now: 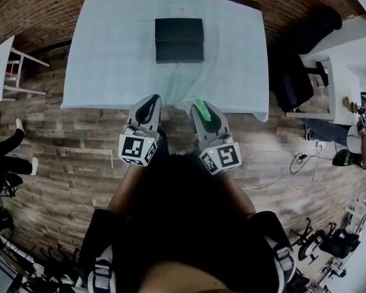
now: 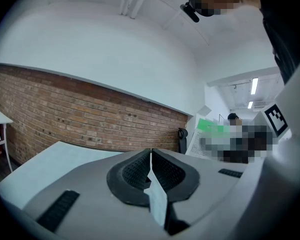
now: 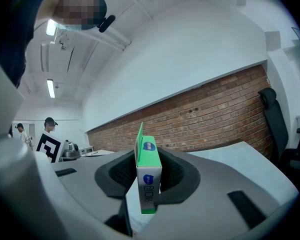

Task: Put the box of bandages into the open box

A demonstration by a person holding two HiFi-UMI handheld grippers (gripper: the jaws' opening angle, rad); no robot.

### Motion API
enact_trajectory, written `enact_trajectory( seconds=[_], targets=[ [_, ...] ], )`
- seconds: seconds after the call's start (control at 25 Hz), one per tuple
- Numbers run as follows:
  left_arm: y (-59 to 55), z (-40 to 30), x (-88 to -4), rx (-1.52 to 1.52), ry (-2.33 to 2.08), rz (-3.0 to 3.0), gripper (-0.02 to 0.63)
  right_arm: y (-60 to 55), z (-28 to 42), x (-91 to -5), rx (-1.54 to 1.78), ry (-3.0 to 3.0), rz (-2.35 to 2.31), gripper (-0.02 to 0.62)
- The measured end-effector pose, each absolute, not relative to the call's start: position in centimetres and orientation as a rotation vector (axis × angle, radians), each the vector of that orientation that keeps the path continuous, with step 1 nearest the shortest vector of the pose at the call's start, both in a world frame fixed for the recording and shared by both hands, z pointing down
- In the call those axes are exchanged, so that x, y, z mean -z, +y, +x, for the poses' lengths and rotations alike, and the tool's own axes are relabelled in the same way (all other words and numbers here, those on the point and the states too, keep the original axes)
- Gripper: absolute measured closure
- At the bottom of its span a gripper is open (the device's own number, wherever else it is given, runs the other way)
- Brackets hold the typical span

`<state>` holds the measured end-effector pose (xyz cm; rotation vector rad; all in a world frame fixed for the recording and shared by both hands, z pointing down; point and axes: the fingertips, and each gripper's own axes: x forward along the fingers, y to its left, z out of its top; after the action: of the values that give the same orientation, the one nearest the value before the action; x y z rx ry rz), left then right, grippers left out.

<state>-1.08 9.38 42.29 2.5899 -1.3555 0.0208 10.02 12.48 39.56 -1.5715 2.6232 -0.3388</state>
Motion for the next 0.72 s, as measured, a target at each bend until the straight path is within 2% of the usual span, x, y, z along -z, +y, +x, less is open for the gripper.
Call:
enact_trajectory(
  seconds=[0.72],
  targets=[
    [-3.4, -6.2, -42.8, -0.008, -1.206, 2.633, 0.568, 0.7, 4.4, -40.2, 0.351, 2.571, -1.740, 0.492]
  ],
)
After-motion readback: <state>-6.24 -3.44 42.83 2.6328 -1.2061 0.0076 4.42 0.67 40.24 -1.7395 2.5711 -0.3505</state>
